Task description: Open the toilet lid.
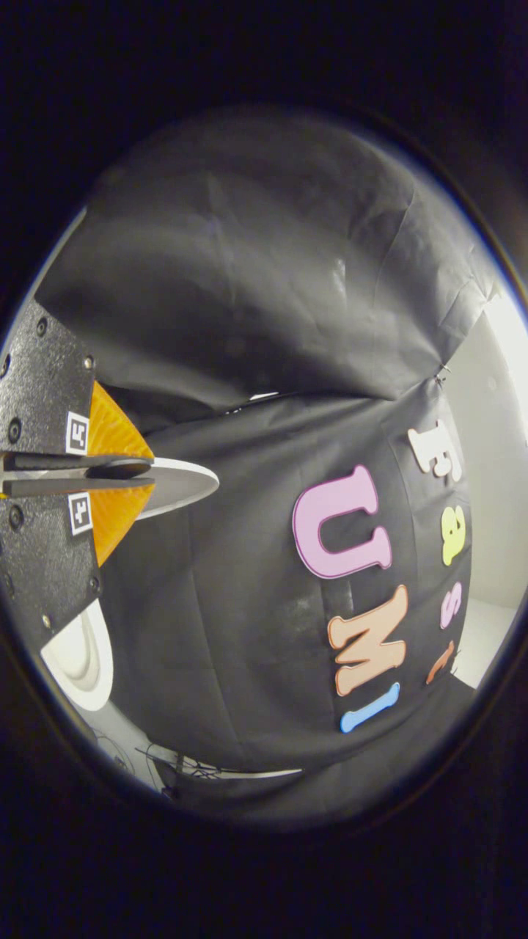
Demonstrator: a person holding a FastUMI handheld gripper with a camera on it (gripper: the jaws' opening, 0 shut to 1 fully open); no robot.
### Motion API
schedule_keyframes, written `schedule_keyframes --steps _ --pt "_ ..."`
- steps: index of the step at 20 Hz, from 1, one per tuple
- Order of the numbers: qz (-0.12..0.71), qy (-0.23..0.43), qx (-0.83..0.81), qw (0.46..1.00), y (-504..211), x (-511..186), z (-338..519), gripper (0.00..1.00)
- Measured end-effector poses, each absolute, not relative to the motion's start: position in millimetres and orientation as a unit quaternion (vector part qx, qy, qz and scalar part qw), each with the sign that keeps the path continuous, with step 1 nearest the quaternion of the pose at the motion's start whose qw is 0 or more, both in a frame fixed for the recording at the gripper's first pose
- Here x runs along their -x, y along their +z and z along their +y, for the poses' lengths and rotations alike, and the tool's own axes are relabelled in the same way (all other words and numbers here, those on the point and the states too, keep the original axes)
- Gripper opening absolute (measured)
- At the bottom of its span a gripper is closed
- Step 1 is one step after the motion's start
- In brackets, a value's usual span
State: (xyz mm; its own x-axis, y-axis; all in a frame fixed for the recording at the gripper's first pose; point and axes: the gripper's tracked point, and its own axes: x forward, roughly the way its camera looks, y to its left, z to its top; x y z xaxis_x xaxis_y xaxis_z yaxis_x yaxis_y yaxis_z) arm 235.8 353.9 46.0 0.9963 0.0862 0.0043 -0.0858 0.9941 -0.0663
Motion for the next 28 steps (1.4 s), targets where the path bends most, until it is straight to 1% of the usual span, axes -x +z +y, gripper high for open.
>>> schedule_keyframes --steps 10,14,16,22,26,28 --pt "0.016 0.102 0.056 0.993 20.7 -242.3 403.2 0.05" --pt "0.011 0.093 0.062 0.994 22.1 -242.1 403.7 0.08" --pt "0.016 0.099 0.06 0.993 20.7 -243.2 406.0 0.09" --pt "0.017 0.112 0.058 0.992 27.3 -236.0 399.6 0.45" --pt "-0.035 0.121 0.054 0.991 60.9 -219.0 393.0 0.69" --pt "-0.062 0.119 0.05 0.99 82.6 -209.7 386.2 0.74"
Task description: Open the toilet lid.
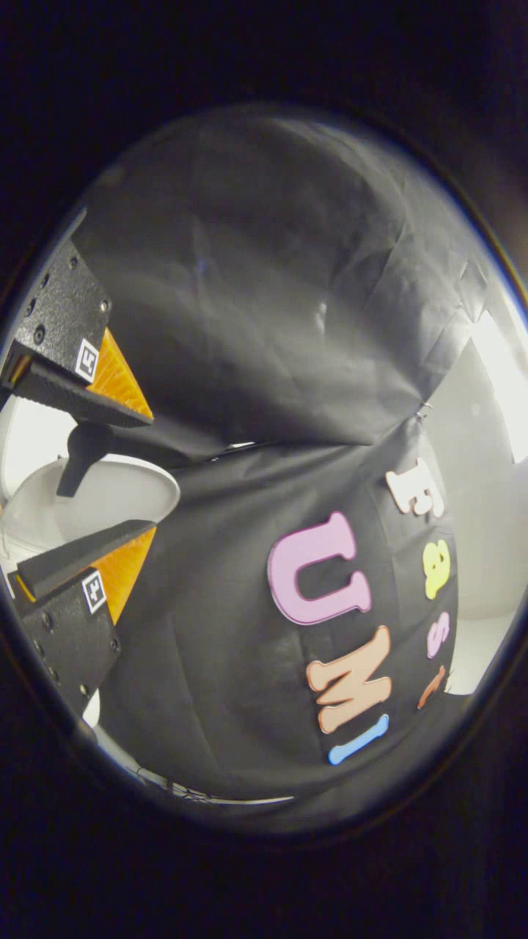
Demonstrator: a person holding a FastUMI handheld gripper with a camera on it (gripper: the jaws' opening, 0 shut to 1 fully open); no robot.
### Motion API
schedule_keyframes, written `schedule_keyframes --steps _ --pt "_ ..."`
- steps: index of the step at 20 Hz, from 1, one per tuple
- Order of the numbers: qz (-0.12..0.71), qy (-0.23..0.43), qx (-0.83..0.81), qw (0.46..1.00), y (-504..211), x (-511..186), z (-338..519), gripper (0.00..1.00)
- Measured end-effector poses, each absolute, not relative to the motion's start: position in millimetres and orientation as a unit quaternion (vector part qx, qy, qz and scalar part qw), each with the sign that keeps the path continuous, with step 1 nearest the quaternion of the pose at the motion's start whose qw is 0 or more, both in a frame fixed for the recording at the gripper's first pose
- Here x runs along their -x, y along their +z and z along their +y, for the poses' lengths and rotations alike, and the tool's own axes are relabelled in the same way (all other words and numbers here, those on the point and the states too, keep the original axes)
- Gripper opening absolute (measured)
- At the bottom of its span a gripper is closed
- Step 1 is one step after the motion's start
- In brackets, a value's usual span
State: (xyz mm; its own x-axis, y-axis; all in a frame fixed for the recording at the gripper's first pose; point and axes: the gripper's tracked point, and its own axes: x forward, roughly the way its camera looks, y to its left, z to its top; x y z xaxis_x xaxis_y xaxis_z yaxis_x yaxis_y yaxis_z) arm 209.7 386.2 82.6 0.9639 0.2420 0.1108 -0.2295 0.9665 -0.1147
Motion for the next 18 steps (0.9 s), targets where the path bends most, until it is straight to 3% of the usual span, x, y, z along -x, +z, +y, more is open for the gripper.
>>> schedule_keyframes --steps 2,8,18 --pt "-0.08 0.116 0.057 0.988 99.5 -201.0 378.7 0.79" --pt "-0.097 0.058 0.089 0.99 129.3 -170.1 310.1 0.8" --pt "-0.104 -0.121 0.094 0.983 139.2 -76.6 73.9 0.79"
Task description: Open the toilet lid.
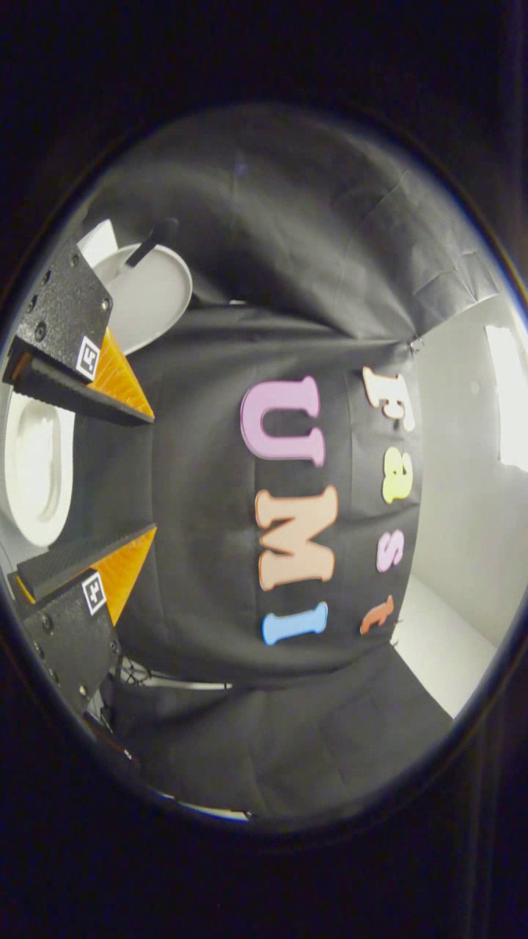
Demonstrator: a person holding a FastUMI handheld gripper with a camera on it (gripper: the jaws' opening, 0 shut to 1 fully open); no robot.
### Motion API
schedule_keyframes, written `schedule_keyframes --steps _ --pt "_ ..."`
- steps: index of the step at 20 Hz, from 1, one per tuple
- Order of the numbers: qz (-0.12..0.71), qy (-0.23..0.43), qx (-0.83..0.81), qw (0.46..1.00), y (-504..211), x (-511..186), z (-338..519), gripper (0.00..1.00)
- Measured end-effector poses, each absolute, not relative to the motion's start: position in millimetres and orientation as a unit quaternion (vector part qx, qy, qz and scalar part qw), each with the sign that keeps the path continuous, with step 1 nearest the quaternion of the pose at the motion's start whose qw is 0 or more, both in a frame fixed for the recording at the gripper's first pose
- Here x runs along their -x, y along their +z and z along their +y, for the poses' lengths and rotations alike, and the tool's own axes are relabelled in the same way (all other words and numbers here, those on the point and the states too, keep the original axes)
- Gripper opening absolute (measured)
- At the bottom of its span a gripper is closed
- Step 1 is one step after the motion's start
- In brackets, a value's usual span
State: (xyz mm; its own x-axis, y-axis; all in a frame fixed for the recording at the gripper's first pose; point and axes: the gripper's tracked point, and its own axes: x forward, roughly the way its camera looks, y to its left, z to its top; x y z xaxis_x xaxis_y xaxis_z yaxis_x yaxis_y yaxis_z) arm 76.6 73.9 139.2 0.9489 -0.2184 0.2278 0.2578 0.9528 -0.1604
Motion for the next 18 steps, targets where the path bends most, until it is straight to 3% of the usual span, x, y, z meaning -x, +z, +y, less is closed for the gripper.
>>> schedule_keyframes --steps 6,10,18 --pt "-0.166 -0.205 0.072 0.962 124.7 -7.2 -18.4 0.78" --pt "-0.149 -0.26 0.064 0.952 98.2 19.2 -58.5 0.78" --pt "-0.127 -0.269 -0.013 0.955 65.7 24.9 -80.1 0.79"
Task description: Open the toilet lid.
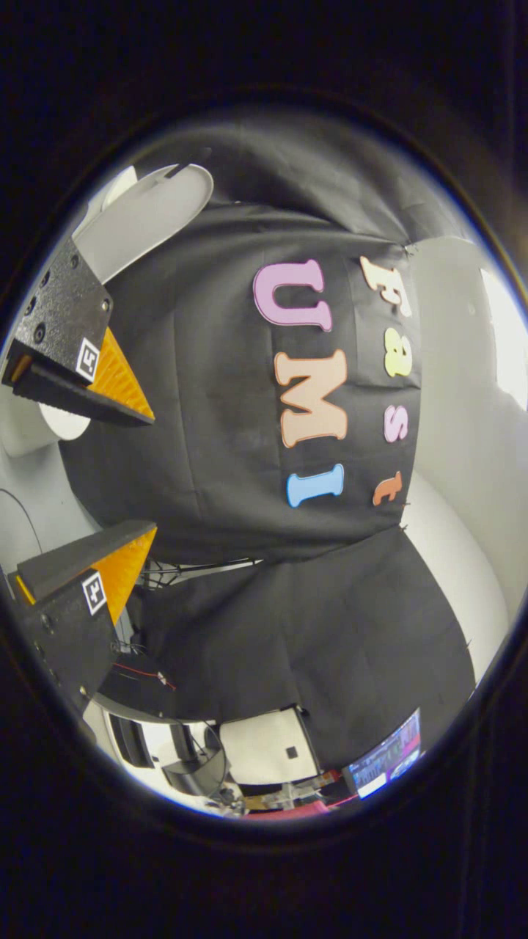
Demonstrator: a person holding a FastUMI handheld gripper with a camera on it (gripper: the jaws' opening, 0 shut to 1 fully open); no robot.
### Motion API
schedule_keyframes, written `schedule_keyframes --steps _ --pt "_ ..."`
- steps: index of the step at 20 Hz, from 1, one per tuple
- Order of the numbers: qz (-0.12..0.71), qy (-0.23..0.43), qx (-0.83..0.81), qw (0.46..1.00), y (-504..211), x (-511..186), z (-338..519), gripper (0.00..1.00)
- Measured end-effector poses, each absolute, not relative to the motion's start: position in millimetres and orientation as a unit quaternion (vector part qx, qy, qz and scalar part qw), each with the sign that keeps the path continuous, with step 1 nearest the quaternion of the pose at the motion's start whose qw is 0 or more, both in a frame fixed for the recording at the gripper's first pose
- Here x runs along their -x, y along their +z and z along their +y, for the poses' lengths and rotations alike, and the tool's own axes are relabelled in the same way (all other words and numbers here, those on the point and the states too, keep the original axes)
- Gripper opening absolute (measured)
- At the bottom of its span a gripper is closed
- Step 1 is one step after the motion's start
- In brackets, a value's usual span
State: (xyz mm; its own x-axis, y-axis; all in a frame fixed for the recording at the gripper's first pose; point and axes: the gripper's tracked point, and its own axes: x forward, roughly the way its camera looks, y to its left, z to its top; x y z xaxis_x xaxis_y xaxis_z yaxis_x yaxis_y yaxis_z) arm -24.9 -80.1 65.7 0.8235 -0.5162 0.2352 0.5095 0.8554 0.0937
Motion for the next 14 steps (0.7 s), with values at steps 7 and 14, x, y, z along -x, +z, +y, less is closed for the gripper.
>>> schedule_keyframes --steps 7,14 --pt "-0.112 -0.27 -0.04 0.955 50.0 25.9 -88.6 0.79" --pt "-0.093 -0.258 -0.037 0.961 43.8 17.4 -85.4 0.79"
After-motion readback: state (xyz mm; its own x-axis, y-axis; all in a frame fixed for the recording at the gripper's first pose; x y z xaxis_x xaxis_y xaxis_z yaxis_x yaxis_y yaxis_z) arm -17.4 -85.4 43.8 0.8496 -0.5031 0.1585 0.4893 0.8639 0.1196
